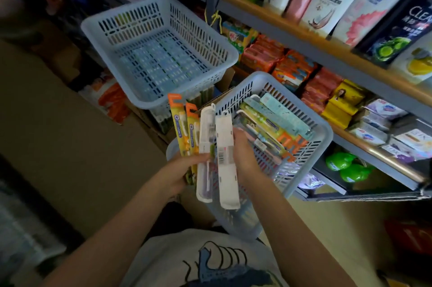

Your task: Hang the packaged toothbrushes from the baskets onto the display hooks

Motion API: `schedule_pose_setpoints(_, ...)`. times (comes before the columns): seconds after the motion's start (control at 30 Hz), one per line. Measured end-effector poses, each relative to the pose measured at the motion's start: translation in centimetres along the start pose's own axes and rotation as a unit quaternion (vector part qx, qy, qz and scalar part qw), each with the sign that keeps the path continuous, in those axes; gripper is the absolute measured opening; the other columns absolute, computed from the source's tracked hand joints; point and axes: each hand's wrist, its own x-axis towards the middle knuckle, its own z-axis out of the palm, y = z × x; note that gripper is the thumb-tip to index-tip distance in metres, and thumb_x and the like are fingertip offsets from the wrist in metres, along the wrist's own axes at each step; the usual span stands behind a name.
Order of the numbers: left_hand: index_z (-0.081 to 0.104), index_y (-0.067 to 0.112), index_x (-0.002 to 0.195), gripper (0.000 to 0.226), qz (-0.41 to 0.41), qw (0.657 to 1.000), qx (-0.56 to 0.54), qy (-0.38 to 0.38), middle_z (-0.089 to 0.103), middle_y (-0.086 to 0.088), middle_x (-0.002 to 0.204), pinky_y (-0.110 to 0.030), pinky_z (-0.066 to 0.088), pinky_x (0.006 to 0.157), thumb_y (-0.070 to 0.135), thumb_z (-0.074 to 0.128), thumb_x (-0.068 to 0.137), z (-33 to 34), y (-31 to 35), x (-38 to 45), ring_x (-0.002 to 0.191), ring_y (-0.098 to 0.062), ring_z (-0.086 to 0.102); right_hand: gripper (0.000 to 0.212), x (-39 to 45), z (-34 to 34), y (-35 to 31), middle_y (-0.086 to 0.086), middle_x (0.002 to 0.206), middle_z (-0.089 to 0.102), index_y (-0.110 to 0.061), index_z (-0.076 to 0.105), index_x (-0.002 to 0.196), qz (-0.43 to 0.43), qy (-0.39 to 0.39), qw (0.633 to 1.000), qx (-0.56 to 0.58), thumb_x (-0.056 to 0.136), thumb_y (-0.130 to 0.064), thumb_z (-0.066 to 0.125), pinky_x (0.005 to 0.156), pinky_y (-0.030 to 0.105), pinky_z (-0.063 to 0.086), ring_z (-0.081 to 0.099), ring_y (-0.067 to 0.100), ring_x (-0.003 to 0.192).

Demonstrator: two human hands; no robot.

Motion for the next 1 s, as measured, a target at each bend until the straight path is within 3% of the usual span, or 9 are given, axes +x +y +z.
schedule_pose_setpoints(0.07,0.071,0.023,0.11,0.025,-0.001,1.0,-0.015,0.009,0.076,-0.006,0.112,-0.041,0.054,0.09,0.009,0.069,0.089,-0.3,0.1,-0.3,0.097,-0.022,0.074,0.034,0.0,0.8,0.1,0.009,0.087,0.062,-0.015,0.058,0.096,0.021,-0.034,0.999,0.025,0.104,-0.036,0.033,0.073,0.037,0.052,0.063,0.029,0.084)
schedule_pose_setpoints(0.13,0.07,0.024,0.11,0.021,-0.001,0.999,-0.024,0.021,0.076,-0.005,0.112,-0.045,0.051,0.1,0.012,0.066,0.094,-0.8,0.0,-0.4,0.105,-0.024,0.072,0.033,0.1,1.2,-0.1,0.011,0.083,0.064,-0.01,0.06,0.089,0.02,-0.03,0.999,0.025,0.104,-0.029,0.037,0.07,0.039,0.055,0.064,0.028,0.079)
schedule_pose_setpoints(0.27,0.067,0.019,0.127,0.031,0.005,0.999,-0.042,0.035,0.075,-0.006,0.117,-0.047,0.048,0.105,0.02,0.065,0.096,-1.0,0.1,-0.5,0.113,-0.027,0.069,0.03,0.3,1.9,-0.2,0.013,0.106,0.071,-0.01,0.067,0.114,-0.03,-0.05,0.996,-0.065,0.095,-0.031,0.058,0.081,0.045,0.06,0.07,0.026,0.092)
schedule_pose_setpoints(0.33,0.064,0.022,0.131,0.038,0.028,0.998,-0.047,0.018,0.073,-0.005,0.122,-0.046,0.049,0.104,0.024,0.066,0.093,-0.5,0.3,-0.7,0.115,-0.026,0.068,0.032,0.2,2.2,0.1,0.005,0.105,0.069,-0.011,0.066,0.116,-0.081,-0.032,0.987,-0.139,0.098,-0.036,0.06,0.082,0.037,0.056,0.068,0.02,0.092)
schedule_pose_setpoints(0.5,0.066,0.026,0.127,0.049,0.063,0.997,-0.036,0.008,0.073,-0.004,0.123,-0.048,0.047,0.107,0.026,0.076,0.079,0.2,0.4,-0.4,0.117,-0.025,0.067,0.027,-0.2,2.1,0.2,0.008,0.11,0.073,-0.021,0.074,0.107,-0.05,-0.017,0.997,-0.049,0.098,-0.022,0.049,0.092,0.051,0.057,0.069,0.032,0.104)
schedule_pose_setpoints(0.6,0.063,0.021,0.132,0.06,0.072,0.997,-0.017,0.018,0.072,-0.005,0.123,-0.05,0.046,0.109,0.024,0.079,0.074,0.4,-0.3,0.2,0.117,-0.026,0.067,0.037,-0.4,1.2,0.8,0.007,0.115,0.071,-0.02,0.069,0.124,-0.066,-0.034,0.996,-0.051,0.089,-0.021,0.057,0.093,0.048,0.058,0.069,0.026,0.105)
schedule_pose_setpoints(0.77,0.067,0.017,0.126,0.06,0.06,0.997,-0.01,0.042,0.075,-0.008,0.116,-0.051,0.048,0.107,0.025,0.086,0.07,1.0,-1.4,0.7,0.112,-0.027,0.069,0.015,0.0,-0.4,1.7,0.011,0.104,0.074,-0.01,0.07,0.107,-0.087,-0.041,0.992,-0.081,0.096,-0.005,0.062,0.078,0.03,0.059,0.071,0.021,0.092)
schedule_pose_setpoints(0.87,0.068,0.019,0.123,0.07,0.046,0.993,0.008,0.109,0.076,-0.009,0.11,-0.053,0.053,0.1,0.031,0.094,0.06,0.7,-2.0,1.0,0.104,-0.029,0.072,0.016,0.2,-1.0,1.8,0.01,0.089,0.073,-0.003,0.073,0.105,-0.067,-0.058,0.995,-0.049,0.098,0.0,0.059,0.066,0.023,0.057,0.07,0.016,0.073)
schedule_pose_setpoints(1.0,0.063,0.02,0.128,0.06,0.042,0.97,0.051,0.233,0.073,-0.005,0.112,-0.047,0.057,0.093,0.025,0.089,0.074,-0.9,-2.1,0.9,0.1,-0.025,0.07,0.017,2.4,-1.1,1.6,0.014,0.091,0.07,0.002,0.069,0.111,-0.005,-0.046,0.998,0.032,0.1,-0.001,0.056,0.075,0.032,0.062,0.069,0.021,0.078)
